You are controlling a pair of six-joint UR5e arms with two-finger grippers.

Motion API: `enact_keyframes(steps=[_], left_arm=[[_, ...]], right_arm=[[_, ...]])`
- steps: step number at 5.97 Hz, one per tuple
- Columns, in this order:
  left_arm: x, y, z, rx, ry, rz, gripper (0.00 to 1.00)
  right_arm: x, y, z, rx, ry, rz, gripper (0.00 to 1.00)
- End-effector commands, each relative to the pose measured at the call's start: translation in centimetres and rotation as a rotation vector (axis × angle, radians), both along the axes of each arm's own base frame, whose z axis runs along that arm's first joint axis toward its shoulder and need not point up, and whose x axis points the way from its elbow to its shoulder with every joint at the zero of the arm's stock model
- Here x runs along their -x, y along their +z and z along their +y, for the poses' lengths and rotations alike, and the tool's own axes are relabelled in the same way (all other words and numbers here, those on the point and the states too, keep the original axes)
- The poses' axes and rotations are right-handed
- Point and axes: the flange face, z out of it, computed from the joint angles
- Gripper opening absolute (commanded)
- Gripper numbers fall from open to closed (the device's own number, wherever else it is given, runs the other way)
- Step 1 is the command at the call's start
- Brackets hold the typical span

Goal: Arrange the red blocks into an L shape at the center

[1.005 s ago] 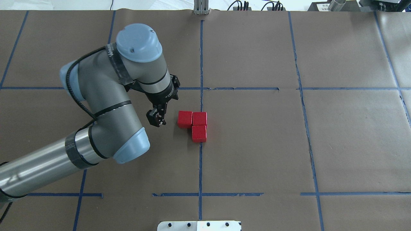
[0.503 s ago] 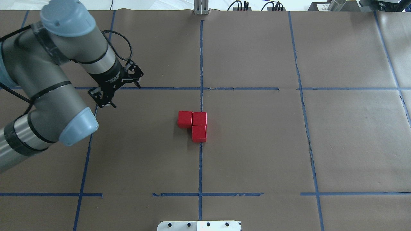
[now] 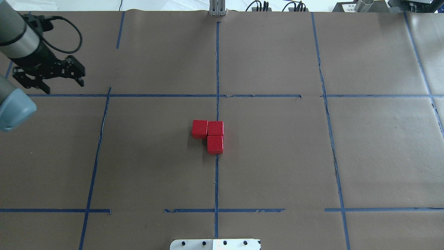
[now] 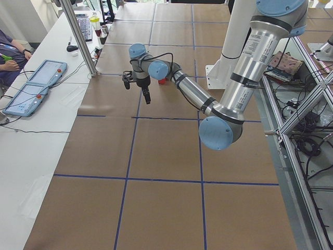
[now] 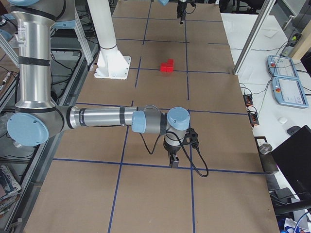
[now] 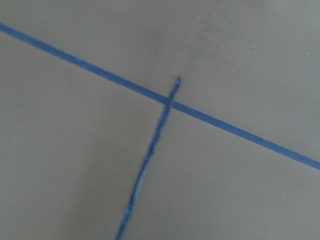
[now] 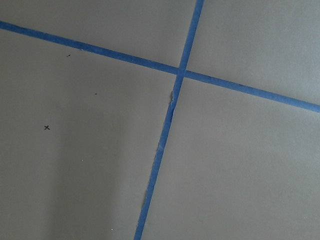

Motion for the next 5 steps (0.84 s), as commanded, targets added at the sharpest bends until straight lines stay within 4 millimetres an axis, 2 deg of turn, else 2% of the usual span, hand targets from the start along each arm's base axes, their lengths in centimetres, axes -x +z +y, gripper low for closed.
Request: enact_keyframes(steps=[1, 3, 4, 5], left_arm=[[10.2, 7.7, -0.1, -0.182, 0.173, -0.052, 1.00], [18.7, 15.8, 1.3, -0.271, 0.306, -0.081, 1.00], [23.0, 19.2, 3.4, -0.293, 0.337, -0.086, 1.00], [26.0, 22.8, 6.7, -0.272, 0.338, -0.085, 1.00]], right_arm=[[0.0, -0.1, 0.0, 0.000, 0.001, 0.000, 1.00], [0.0, -0.1, -0.1, -0.002, 0.001, 0.000, 1.00], [0.0, -0.1, 0.0, 0.002, 0.002, -0.002, 1.00], [0.0, -0.1, 0.0, 0.000, 0.001, -0.003, 1.00]])
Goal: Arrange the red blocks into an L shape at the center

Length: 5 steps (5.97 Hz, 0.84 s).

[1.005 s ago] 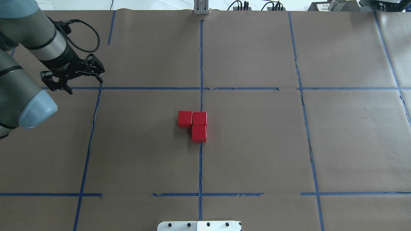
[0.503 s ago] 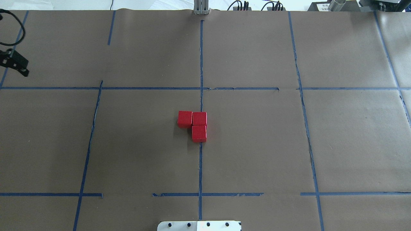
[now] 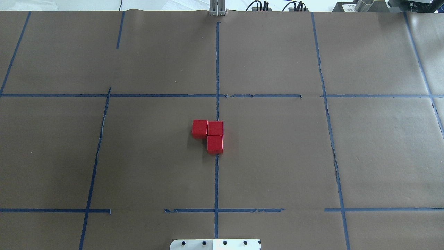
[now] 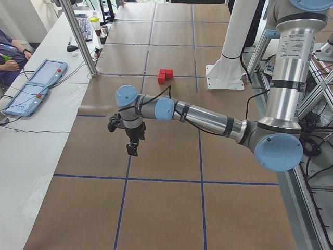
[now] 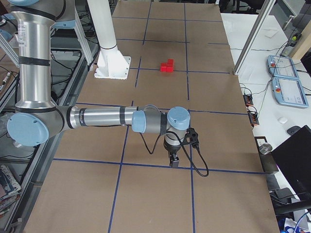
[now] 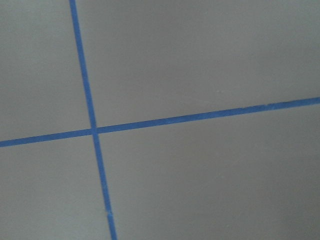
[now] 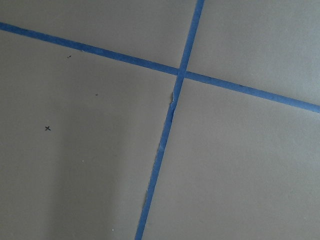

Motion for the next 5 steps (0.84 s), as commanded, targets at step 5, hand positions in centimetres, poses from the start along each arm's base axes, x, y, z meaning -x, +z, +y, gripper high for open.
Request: enact_keyframes(steps=[5], left_arm=[[4.5, 7.5, 5.3, 0.050, -0.035, 0.080, 1.00]], right_arm=[[0.1, -0.4, 0.0, 0.009, 0.019, -0.010, 1.00]])
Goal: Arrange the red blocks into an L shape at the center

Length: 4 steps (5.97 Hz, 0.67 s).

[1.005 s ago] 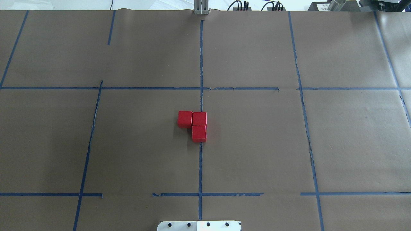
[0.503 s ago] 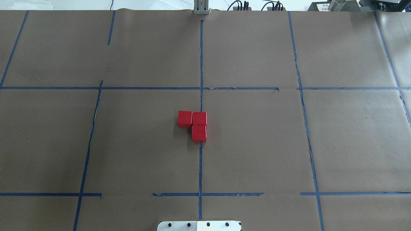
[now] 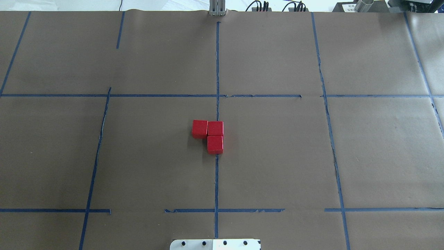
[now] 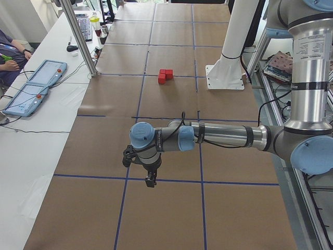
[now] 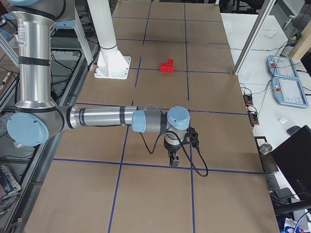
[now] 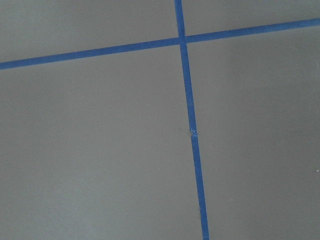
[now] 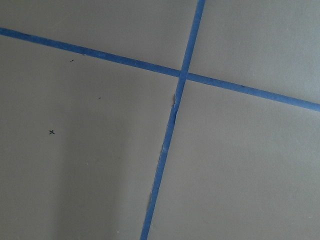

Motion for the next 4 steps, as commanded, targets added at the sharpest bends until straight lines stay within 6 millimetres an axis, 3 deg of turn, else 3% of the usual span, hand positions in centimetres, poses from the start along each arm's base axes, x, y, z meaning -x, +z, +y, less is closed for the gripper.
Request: enact_keyframes(steps=[1, 4], left_arm=[[0.11, -0.09, -0.03, -0.047, 0.000, -0.007, 1.00], [0.23, -0.80, -0.26, -0.067, 0.002, -0.024, 1.00]], right_arm=[[0.00, -0.06, 0.10, 0.001, 0.003, -0.001, 1.00], [-0.01, 0.09, 0.25, 0.004, 0.002, 0.001, 1.00]])
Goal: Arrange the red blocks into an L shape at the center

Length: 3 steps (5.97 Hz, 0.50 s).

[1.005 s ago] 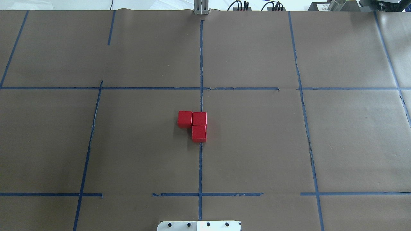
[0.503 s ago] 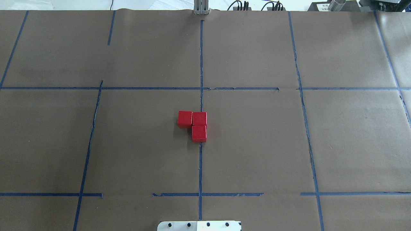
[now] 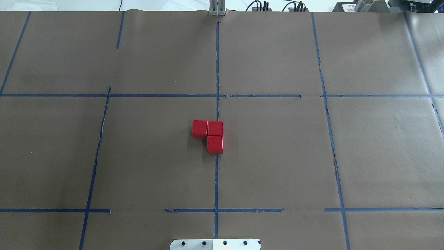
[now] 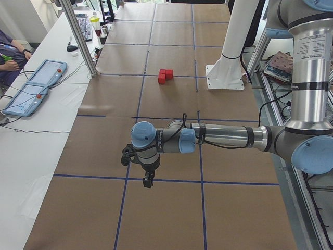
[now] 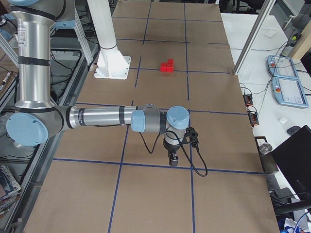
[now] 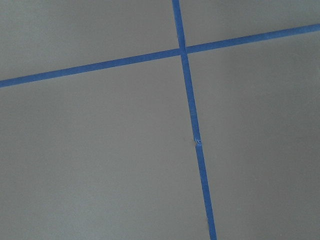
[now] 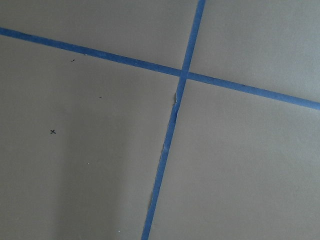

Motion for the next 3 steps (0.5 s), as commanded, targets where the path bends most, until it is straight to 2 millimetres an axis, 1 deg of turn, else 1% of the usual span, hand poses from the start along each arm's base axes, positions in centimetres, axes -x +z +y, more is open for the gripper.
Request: enact_keyframes(steps=[1, 3], left_arm=[[-0.02, -0.06, -0.04, -0.002, 0.001, -0.003, 1.00], [-0.02, -0.29, -0.07, -0.006, 0.000, -0.003, 1.00]], right_arm=[[0.00, 0.17, 0.05, 0.005, 0.000, 0.000, 1.00], [0.00, 0.15, 0.11, 0.002, -0.001, 0.000, 1.00]])
